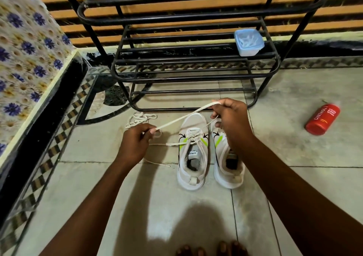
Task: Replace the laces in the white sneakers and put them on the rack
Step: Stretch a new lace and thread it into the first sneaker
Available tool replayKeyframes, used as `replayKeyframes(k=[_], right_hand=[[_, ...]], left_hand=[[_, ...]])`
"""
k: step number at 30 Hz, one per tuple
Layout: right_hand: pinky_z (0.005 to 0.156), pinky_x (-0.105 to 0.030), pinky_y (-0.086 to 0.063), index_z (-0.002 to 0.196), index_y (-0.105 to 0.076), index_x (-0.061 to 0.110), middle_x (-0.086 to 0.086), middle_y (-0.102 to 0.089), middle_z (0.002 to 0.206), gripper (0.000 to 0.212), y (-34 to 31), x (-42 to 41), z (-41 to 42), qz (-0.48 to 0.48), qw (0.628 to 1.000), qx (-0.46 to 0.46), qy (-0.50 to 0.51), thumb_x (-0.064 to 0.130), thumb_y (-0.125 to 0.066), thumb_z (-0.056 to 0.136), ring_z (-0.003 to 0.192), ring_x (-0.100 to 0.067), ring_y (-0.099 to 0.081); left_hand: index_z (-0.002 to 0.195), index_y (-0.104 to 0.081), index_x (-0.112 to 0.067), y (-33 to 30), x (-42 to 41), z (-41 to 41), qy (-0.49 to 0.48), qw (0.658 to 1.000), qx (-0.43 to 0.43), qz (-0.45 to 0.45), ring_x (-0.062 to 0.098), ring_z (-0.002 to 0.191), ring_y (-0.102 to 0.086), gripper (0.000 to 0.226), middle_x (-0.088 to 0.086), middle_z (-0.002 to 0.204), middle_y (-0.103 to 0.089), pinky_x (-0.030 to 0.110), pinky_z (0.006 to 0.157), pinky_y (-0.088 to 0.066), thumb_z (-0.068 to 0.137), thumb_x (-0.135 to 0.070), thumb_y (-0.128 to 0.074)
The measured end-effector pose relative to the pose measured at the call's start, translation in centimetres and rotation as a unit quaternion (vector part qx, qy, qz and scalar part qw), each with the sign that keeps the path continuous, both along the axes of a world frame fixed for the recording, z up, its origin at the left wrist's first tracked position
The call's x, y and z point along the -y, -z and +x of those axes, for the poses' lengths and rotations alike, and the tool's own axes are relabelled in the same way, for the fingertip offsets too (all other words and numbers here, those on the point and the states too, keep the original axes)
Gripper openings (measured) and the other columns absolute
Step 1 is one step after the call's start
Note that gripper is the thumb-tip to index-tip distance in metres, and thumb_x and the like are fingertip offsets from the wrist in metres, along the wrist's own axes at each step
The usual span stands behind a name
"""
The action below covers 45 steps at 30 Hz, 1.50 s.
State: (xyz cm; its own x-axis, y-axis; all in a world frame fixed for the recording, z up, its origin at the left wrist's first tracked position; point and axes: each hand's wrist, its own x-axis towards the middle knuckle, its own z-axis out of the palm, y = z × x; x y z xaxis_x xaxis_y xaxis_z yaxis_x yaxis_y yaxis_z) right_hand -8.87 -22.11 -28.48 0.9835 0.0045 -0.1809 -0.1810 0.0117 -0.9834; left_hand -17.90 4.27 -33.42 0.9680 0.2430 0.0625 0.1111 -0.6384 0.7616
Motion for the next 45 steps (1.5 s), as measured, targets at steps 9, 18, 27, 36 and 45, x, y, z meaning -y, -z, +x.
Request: replayKeyframes(k=[9, 18, 27, 36, 45], right_hand=[[0.053, -0.032, -0.043, 0.069, -0.069, 0.007, -0.008, -0.060, 0.056, 0.016, 1.9, 0.3, 0.7, -0.081, 0.993, -0.047, 0.069, 0.020, -0.075, 0.075, 0.049, -0.021, -0.052], [0.069, -0.030, -0.062, 0.102, -0.068, 0.005, -0.011, -0.075, 0.083, 0.024, 3.9, -0.4, 0.2, -0.096, 0.994, -0.049, -0.029, 0.013, -0.081, 0.084, 0.071, -0.019, -0.075], [0.071, -0.036, -0.057, 0.090, -0.069, 0.004, -0.010, -0.069, 0.077, 0.034, 6.8, -1.0, -5.8, -0.356, 0.907, 0.199, -0.103, 0.009, -0.088, 0.062, 0.071, -0.029, -0.067], [0.076, -0.038, -0.058, 0.096, -0.071, 0.006, -0.006, -0.072, 0.079, 0.018, 6.2, -0.7, -6.7, -0.318, 0.940, 0.114, -0.043, 0.002, -0.071, 0.078, 0.076, -0.023, -0.070], [0.064, -0.003, -0.044, 0.097, -0.071, 0.011, 0.007, -0.067, 0.075, 0.021, 5.9, -0.4, -6.5, -0.274, 0.960, 0.055, -0.036, 0.002, -0.072, 0.078, 0.073, -0.009, -0.067]], left_hand=[[0.087, -0.068, -0.016, 4.9, -3.7, -2.0, -0.034, 0.984, -0.107, 0.136, 0.028, 0.076, -0.061, 0.020, 0.003, 0.077, -0.064, 0.041, 0.071, -0.051, 0.103, -0.016, -0.057], [0.081, -0.076, -0.016, 3.4, -0.7, -1.1, -0.087, 0.992, -0.086, -0.015, 0.013, 0.074, -0.065, 0.021, -0.003, 0.076, -0.072, 0.034, 0.072, -0.046, 0.099, -0.021, -0.068], [0.090, -0.067, 0.003, -1.4, 8.0, 0.2, -0.028, 0.943, -0.045, -0.329, 0.016, 0.063, -0.065, 0.007, 0.000, 0.069, -0.072, 0.030, 0.066, -0.059, 0.091, 0.008, -0.070], [0.080, -0.072, -0.014, 0.5, 11.0, 0.6, -0.049, 0.971, -0.059, -0.225, 0.029, 0.082, -0.075, 0.018, 0.005, 0.079, -0.077, 0.047, 0.082, -0.064, 0.082, 0.000, -0.082], [0.075, -0.077, -0.020, 1.5, 12.5, 0.8, -0.071, 0.976, -0.075, -0.190, 0.025, 0.075, -0.074, 0.023, -0.002, 0.073, -0.074, 0.049, 0.072, -0.064, 0.087, -0.001, -0.074]])
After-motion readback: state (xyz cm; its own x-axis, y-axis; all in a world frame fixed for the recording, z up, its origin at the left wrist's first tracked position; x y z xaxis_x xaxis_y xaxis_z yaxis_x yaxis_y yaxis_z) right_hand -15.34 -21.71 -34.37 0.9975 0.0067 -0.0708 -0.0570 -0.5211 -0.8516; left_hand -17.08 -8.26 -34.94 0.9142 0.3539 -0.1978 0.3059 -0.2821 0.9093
